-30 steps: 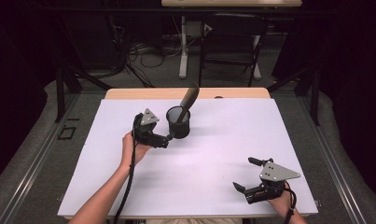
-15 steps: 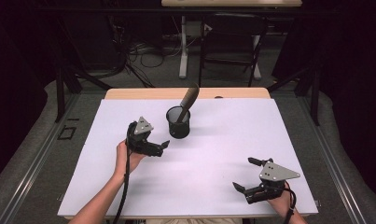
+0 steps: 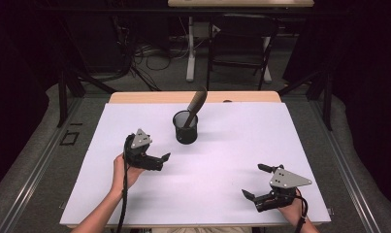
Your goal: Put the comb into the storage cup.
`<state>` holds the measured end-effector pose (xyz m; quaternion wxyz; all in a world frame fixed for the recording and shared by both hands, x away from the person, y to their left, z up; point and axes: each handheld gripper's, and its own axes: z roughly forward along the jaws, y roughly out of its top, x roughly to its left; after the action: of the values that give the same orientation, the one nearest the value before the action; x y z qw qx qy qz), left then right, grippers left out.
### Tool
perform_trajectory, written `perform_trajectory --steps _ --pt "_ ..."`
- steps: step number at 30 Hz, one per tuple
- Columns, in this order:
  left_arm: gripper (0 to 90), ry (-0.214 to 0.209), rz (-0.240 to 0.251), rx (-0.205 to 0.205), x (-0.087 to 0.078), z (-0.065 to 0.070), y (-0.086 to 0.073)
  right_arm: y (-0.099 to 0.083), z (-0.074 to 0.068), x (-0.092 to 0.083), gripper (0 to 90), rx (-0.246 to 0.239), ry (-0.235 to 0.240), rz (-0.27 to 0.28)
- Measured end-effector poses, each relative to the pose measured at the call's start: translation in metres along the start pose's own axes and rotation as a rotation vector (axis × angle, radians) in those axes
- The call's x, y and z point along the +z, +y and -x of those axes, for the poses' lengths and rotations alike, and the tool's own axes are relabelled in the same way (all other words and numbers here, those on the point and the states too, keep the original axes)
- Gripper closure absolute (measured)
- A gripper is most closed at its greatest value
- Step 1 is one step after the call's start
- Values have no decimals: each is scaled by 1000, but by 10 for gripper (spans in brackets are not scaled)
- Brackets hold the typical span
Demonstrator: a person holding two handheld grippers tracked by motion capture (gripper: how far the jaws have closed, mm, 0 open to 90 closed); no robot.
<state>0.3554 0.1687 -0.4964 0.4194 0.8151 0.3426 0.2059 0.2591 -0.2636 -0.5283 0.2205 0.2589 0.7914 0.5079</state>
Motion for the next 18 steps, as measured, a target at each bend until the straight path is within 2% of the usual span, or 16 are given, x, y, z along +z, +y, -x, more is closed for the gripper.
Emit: perform_trajectory --steps 5,8,18 --pt "0 0 10 -14 -8 0 -7 0 0 0 3 -1 -2 -3" --pt "0 -23 20 -44 -13 -1 -10 0 0 0 3 -1 -3 -2" --pt "0 -14 25 -34 -26 4 -21 0 0 0 3 -1 -1 -4"
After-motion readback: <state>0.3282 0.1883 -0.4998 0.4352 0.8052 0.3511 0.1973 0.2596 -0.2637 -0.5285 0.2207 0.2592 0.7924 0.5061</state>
